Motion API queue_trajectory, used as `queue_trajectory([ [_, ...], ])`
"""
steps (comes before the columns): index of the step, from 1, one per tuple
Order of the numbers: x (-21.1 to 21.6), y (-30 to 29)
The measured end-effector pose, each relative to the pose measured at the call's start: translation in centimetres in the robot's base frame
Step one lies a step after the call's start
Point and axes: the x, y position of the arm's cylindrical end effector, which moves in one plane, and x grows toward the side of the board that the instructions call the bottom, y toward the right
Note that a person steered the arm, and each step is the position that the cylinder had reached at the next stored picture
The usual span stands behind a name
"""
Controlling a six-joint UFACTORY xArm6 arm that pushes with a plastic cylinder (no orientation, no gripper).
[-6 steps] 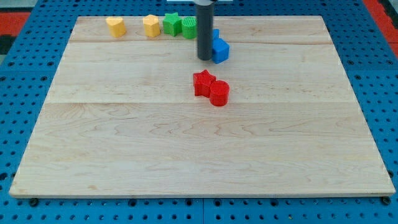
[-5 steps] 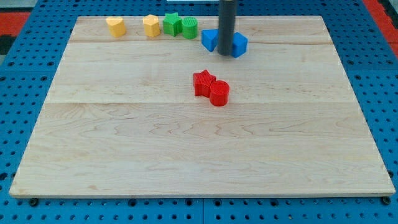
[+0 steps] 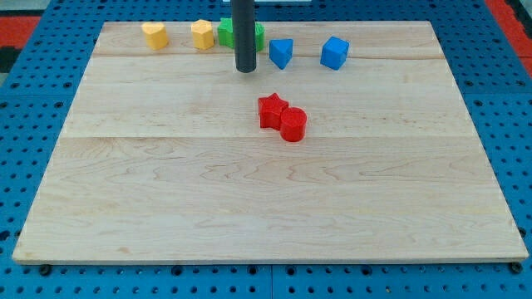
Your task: Push the blue triangle into the blue cube
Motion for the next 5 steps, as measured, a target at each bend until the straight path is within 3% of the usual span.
queue_trajectory([
  [3,-1.6,5.7],
  [5,-3.2,4.6],
])
